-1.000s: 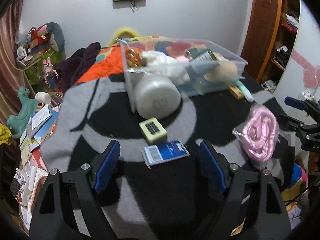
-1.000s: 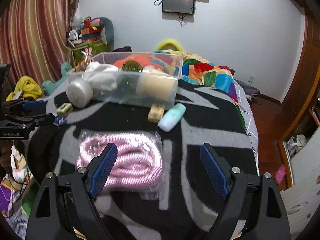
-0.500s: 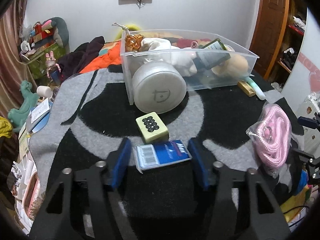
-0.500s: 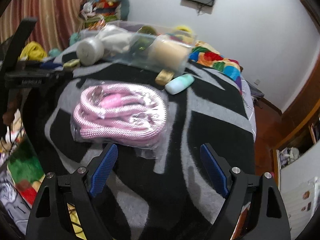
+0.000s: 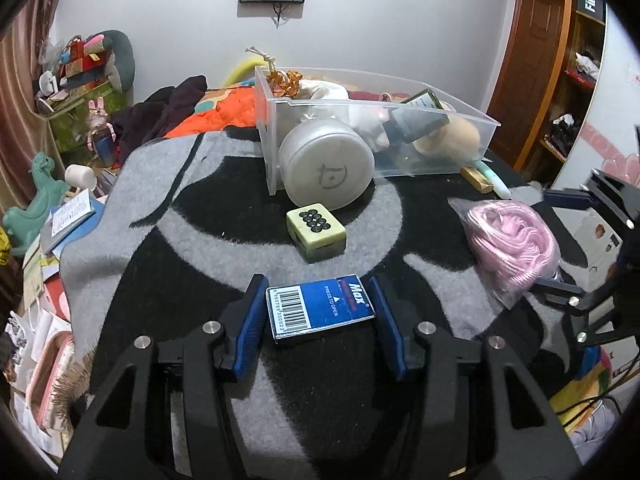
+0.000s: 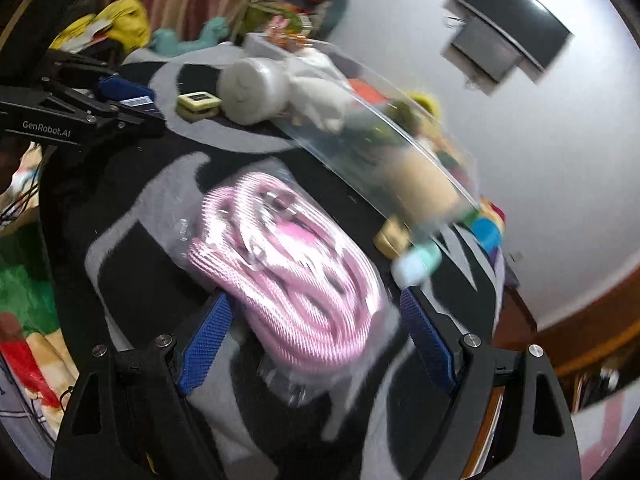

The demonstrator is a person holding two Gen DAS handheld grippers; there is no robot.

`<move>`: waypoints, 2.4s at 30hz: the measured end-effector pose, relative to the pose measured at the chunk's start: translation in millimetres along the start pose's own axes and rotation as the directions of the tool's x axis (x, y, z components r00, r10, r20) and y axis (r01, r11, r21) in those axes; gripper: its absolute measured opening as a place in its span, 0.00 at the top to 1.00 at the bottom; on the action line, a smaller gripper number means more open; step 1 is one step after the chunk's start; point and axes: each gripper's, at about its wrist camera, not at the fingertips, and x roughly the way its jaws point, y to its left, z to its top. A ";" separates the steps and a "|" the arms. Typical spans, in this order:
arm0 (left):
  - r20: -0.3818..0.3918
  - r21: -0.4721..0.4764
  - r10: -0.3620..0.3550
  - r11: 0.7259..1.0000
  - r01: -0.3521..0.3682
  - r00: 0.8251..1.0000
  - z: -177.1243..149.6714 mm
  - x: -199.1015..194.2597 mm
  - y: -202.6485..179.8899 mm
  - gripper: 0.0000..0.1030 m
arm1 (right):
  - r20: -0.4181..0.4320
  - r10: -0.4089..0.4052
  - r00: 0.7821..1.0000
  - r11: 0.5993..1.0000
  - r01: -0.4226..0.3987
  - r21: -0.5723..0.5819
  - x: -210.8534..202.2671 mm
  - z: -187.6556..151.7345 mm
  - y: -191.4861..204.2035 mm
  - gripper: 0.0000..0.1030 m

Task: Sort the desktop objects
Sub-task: 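Lift the blue box and bagged pink rope and carry them toward the clear box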

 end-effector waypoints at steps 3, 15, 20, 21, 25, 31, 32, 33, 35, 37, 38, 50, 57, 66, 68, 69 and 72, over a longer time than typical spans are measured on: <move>0.010 -0.001 -0.009 1.000 0.009 1.000 -2.2 -1.4 0.7 0.50 | -0.015 0.053 0.999 0.998 -0.053 -0.030 12.7 15.9 0.0 0.19; 0.042 -0.032 -0.031 0.999 0.033 0.999 -3.6 -7.6 5.1 0.50 | -0.009 0.372 0.928 0.907 -0.361 0.216 43.4 18.9 -34.6 0.39; 0.060 -0.051 -0.031 0.998 0.034 0.998 5.5 -14.4 6.2 0.50 | 0.017 0.361 0.933 0.913 -0.356 0.199 30.7 14.7 -27.4 0.47; 0.066 -0.054 -0.031 0.998 0.034 0.997 7.4 -16.6 6.5 0.50 | 0.022 0.365 0.931 0.911 -0.362 0.197 27.7 13.2 -25.1 0.47; 0.088 -0.050 -0.022 0.998 0.027 0.996 15.2 -25.0 4.1 0.50 | 0.055 0.382 0.923 0.901 -0.385 0.199 13.9 10.4 -23.9 0.48; 0.132 -0.018 -0.018 1.000 0.020 0.991 34.6 -36.0 -5.4 0.50 | 0.122 0.361 0.924 0.888 -0.381 0.257 -1.5 16.3 -48.6 0.48; 0.139 -0.014 -0.018 1.000 0.020 0.990 37.5 -37.5 -6.6 0.50 | 0.136 0.356 0.925 0.884 -0.380 0.273 -4.6 16.5 -54.8 0.48; 0.148 -0.009 -0.020 1.000 0.021 0.989 41.0 -39.5 -8.0 0.50 | 0.151 0.344 0.927 0.882 -0.374 0.288 -7.4 17.6 -61.4 0.48; 0.166 -0.001 -0.025 1.000 0.025 0.986 49.7 -42.6 -11.0 0.50 | 0.172 0.311 0.935 0.882 -0.351 0.314 -10.5 21.2 -73.1 0.48; 0.180 0.006 -0.028 1.000 0.027 0.983 58.3 -44.7 -13.9 0.50 | 0.188 0.280 0.942 0.879 -0.330 0.344 -12.3 25.5 -84.3 0.48; 0.185 0.013 -0.032 0.999 0.030 0.982 63.0 -45.3 -15.2 0.50 | 0.196 0.268 0.943 0.874 -0.324 0.362 -13.5 26.7 -90.7 0.48; 0.224 0.052 -0.028 0.998 0.017 0.974 123.7 -32.3 -21.4 0.50 | 0.262 0.118 0.958 0.803 -0.247 0.543 -6.5 49.2 -158.8 0.48; 0.204 0.031 -0.055 0.998 0.049 0.977 154.8 -7.5 -16.8 0.50 | 0.273 0.061 0.960 0.793 -0.213 0.570 6.1 66.2 -179.3 0.48; 0.146 0.038 -0.049 0.998 0.044 0.988 163.1 36.3 -21.5 0.50 | 0.228 0.053 0.972 0.796 -0.179 0.578 43.8 85.4 -185.7 0.48; 0.125 0.040 -0.049 0.998 0.045 0.991 161.7 45.7 -22.5 0.50 | 0.203 0.058 0.977 0.812 -0.165 0.561 52.3 90.2 -186.4 0.48; 0.117 0.039 -0.050 0.998 0.046 0.992 160.9 49.4 -22.7 0.50 | 0.189 0.065 0.980 0.815 -0.161 0.556 57.4 91.6 -186.8 0.48; 0.098 0.030 -0.048 0.999 0.045 0.994 157.9 60.6 -22.4 0.50 | 0.159 0.078 0.984 0.820 -0.154 0.551 69.5 92.0 -185.7 0.48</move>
